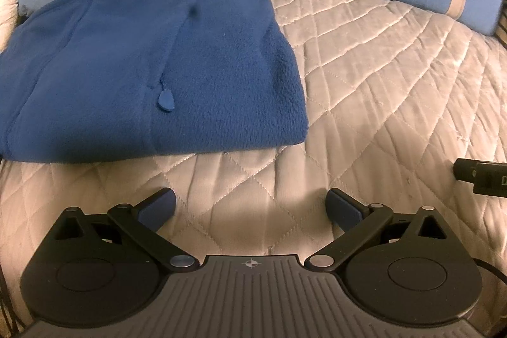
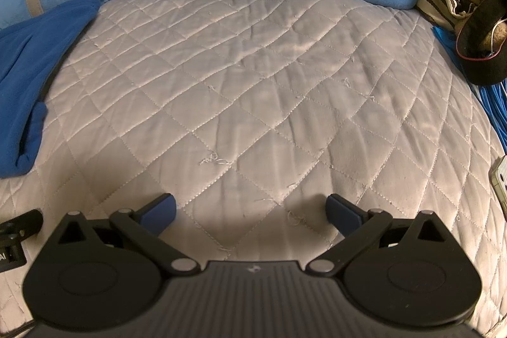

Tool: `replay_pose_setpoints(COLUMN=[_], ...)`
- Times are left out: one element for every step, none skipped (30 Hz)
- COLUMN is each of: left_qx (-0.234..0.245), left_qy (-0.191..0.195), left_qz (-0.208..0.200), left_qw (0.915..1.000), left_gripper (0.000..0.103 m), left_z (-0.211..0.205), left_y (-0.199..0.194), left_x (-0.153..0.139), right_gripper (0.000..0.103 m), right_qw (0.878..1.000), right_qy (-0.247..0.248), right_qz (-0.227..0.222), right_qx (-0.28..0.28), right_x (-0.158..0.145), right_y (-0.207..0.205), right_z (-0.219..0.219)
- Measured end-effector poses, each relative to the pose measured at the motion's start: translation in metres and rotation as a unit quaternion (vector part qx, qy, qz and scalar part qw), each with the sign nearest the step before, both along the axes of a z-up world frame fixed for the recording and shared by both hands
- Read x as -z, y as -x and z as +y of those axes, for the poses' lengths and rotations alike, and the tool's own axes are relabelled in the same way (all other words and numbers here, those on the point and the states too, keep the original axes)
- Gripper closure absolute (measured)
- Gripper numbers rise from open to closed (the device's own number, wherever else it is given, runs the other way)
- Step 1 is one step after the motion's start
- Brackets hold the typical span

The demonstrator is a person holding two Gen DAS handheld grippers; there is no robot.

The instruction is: Fold clothes

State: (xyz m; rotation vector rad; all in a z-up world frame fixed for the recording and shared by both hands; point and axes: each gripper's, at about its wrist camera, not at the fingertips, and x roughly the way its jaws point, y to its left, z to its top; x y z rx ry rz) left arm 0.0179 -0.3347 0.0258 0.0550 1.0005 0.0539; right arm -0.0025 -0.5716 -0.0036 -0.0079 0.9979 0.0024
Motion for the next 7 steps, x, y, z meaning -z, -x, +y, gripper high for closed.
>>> replay_pose_setpoints(left_qx=[0.0,0.0,0.0,0.0,0.0,0.0,0.0], left_qy=[0.0,0.0,0.0,0.0,0.0,0.001,0.001], left_qz=[0.0,-0.001,-0.001,-0.002,-0.003,-0.005,-0.007], left_qw=[1.0,1.0,1.0,1.0,1.0,1.0,1.0], left_gripper=[0.0,0.0,0.0,0.0,0.0,0.0,0.0], left_z=[-0.0003,-0.0006,-0.0009,-0.0008,-0.0001,0.0005,0.0008], left_y=[-0.0002,-0.0007,-0.0012,-0.0012,-0.0005,0.0011,0.0031], left_x=[0.0001,0.0005,0.0009,0.0009,0.0007,0.0007,0.0007], right_gripper=[0.0,0.0,0.0,0.0,0.0,0.0,0.0], right_qw=[1.0,1.0,1.0,1.0,1.0,1.0,1.0], right_qy=[0.0,0.0,0.001,0.001,0.001,0.001,0.002], right_qz=[0.0,0.0,0.0,0.0,0.0,0.0,0.0], right_qx=[0.0,0.0,0.0,0.0,0.0,0.0,0.0], right_x=[0.0,-0.0001,-0.0001,-0.0002,-0.0001,0.0001,0.0003], right_y=[0.0,0.0001,0.0001,0.0002,0.0001,0.0001,0.0], right_z=[0.0001,0.0002,0.0003,0.0004,0.0005,0.0005,0.0005])
